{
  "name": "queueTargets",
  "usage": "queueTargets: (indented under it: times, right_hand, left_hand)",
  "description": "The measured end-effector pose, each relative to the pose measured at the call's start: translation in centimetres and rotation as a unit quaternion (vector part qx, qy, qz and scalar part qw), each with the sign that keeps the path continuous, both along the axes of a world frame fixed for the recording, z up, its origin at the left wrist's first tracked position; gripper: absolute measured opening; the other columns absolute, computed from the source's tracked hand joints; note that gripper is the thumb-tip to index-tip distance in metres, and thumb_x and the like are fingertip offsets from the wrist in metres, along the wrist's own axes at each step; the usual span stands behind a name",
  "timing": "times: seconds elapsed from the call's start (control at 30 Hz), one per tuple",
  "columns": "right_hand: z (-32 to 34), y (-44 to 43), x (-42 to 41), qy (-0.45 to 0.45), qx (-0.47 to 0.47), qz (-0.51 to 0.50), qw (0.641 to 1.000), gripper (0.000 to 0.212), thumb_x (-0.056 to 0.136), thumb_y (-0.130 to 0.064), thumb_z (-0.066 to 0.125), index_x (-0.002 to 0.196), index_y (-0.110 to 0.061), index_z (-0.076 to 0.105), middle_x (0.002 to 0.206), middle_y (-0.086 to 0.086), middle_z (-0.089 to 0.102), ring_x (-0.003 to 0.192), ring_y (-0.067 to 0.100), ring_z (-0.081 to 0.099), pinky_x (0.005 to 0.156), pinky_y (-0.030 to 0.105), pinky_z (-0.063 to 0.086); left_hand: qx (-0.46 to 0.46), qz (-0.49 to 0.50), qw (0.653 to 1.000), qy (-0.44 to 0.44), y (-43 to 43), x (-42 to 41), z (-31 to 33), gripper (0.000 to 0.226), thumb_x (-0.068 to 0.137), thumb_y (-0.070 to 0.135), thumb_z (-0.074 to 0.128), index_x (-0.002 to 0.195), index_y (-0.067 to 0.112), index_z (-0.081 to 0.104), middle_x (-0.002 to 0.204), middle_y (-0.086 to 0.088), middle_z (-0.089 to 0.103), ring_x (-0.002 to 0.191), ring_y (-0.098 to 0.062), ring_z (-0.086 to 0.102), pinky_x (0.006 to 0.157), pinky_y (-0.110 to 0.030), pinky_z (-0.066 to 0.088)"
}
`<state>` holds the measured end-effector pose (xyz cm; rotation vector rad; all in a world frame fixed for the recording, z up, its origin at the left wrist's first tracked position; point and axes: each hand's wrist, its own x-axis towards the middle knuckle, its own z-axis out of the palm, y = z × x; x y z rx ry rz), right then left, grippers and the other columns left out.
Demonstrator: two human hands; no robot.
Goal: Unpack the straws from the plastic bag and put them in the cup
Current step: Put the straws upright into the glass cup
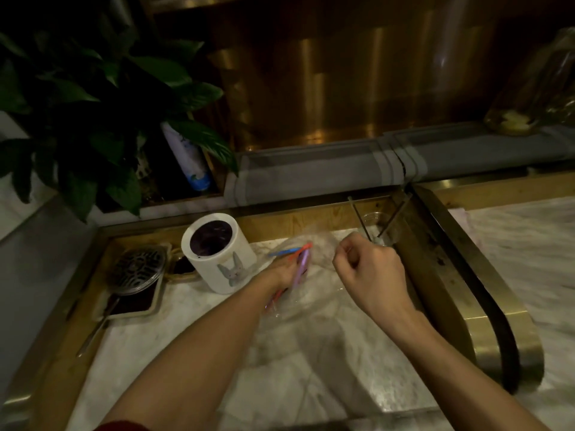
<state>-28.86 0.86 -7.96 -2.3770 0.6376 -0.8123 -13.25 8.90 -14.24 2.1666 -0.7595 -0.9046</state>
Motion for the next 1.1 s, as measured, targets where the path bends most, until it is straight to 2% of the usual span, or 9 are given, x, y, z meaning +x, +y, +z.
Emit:
queueTargets:
  times: [0.07, 0.13, 0.23, 0.3, 0.4, 0.5, 0.8, 0.9, 1.1]
  right_hand:
    - [0.1, -0.5, 0.3, 0.011, 0.004, -0.020, 1.000, 0.013, 0.087, -0.020, 0.056, 0.082, -0.011, 0.064, 0.058, 0.005, 0.062, 0.052, 0.022, 0.057, 0.051, 0.037, 0.049]
    - [0.2, -1.2, 0.1, 0.024, -0.007, -0.030, 0.999, 0.013, 0.088, -0.021, 0.056, 0.083, -0.012, 0.064, 0.059, 0.003, 0.062, 0.052, 0.020, 0.057, 0.049, 0.034, 0.049]
    - [0.0, -2.4, -0.5, 0.058, -0.015, -0.035, 0.998, 0.011, 0.089, -0.024, 0.055, 0.087, -0.015, 0.062, 0.065, 0.002, 0.065, 0.055, 0.018, 0.061, 0.053, 0.038, 0.054]
    - [-0.3, -3.0, -1.0, 0.079, -0.022, -0.035, 0.996, 0.011, 0.089, -0.025, 0.054, 0.087, -0.017, 0.061, 0.066, 0.000, 0.064, 0.056, 0.017, 0.061, 0.055, 0.041, 0.055]
    - [-0.7, -3.5, -1.5, 0.088, -0.039, -0.040, 0.995, 0.008, 0.088, -0.026, 0.054, 0.084, -0.020, 0.059, 0.063, -0.002, 0.062, 0.053, 0.015, 0.058, 0.053, 0.038, 0.054]
    - [-1.1, -3.7, -2.0, 0.090, -0.056, -0.038, 0.994, 0.006, 0.087, -0.025, 0.056, 0.083, -0.022, 0.059, 0.061, -0.005, 0.060, 0.050, 0.012, 0.056, 0.049, 0.033, 0.051]
    - [-2.5, -4.2, -4.3, 0.117, -0.098, -0.047, 0.987, 0.007, 0.083, -0.025, 0.060, 0.079, -0.027, 0.056, 0.057, -0.014, 0.046, 0.042, 0.002, 0.037, 0.040, 0.011, 0.020]
    - [-2.8, -4.3, -5.1, 0.129, -0.097, -0.069, 0.985, 0.007, 0.082, -0.024, 0.061, 0.077, -0.026, 0.057, 0.056, -0.013, 0.047, 0.041, 0.006, 0.041, 0.041, 0.012, 0.015]
    - [-3.7, -4.6, -6.7, 0.174, -0.079, -0.062, 0.980, 0.010, 0.088, -0.024, 0.055, 0.080, -0.022, 0.060, 0.063, -0.005, 0.063, 0.050, 0.014, 0.055, 0.047, 0.023, 0.034]
  left_hand:
    - [-0.038, 0.010, 0.999, 0.021, 1.1, -0.7, 1.3, 0.039, 0.101, 0.027, 0.036, 0.137, 0.013, 0.043, 0.124, -0.006, 0.053, 0.091, -0.008, 0.046, 0.090, -0.018, 0.044]
    - [-0.040, -0.022, 0.999, -0.015, 1.9, -0.7, 2.4, 0.049, 0.097, 0.042, 0.038, 0.139, 0.018, 0.042, 0.115, 0.000, 0.057, 0.094, -0.008, 0.049, 0.099, -0.030, 0.041]
    - [-0.107, -0.061, 0.992, -0.030, 1.8, -1.6, 4.7, 0.038, 0.098, 0.033, 0.044, 0.132, 0.018, 0.049, 0.092, 0.004, 0.058, 0.075, -0.003, 0.057, 0.080, -0.026, 0.051]
    - [-0.151, -0.081, 0.985, -0.037, 1.6, -2.3, 6.5, 0.026, 0.099, 0.036, 0.042, 0.104, 0.021, 0.063, 0.075, 0.006, 0.055, 0.062, -0.005, 0.054, 0.070, -0.035, 0.049]
    - [-0.234, -0.103, 0.966, 0.032, 0.9, -3.6, 8.6, 0.037, 0.099, 0.036, 0.041, 0.065, 0.020, 0.043, 0.055, 0.005, 0.043, 0.050, -0.014, 0.041, 0.056, -0.037, 0.039]
    - [-0.312, -0.138, 0.931, 0.129, -0.2, -4.2, 10.8, 0.034, 0.101, 0.024, 0.039, 0.068, 0.018, 0.038, 0.054, 0.009, 0.037, 0.047, -0.009, 0.035, 0.048, -0.024, 0.031]
    - [-0.490, -0.217, 0.805, 0.253, -5.2, -5.1, 18.4, 0.036, 0.083, 0.047, 0.050, 0.066, 0.017, 0.043, 0.047, 0.012, 0.039, 0.037, -0.003, 0.034, 0.039, -0.017, 0.032]
    - [-0.508, -0.213, 0.806, 0.217, -7.0, -5.2, 20.1, 0.042, 0.086, 0.049, 0.045, 0.066, 0.013, 0.037, 0.046, 0.011, 0.037, 0.038, -0.004, 0.034, 0.040, -0.019, 0.031]
    - [-0.540, -0.127, 0.806, 0.204, -11.3, -3.9, 20.4, 0.045, 0.101, 0.032, 0.029, 0.061, 0.015, 0.038, 0.043, 0.008, 0.033, 0.037, -0.007, 0.030, 0.040, -0.022, 0.027]
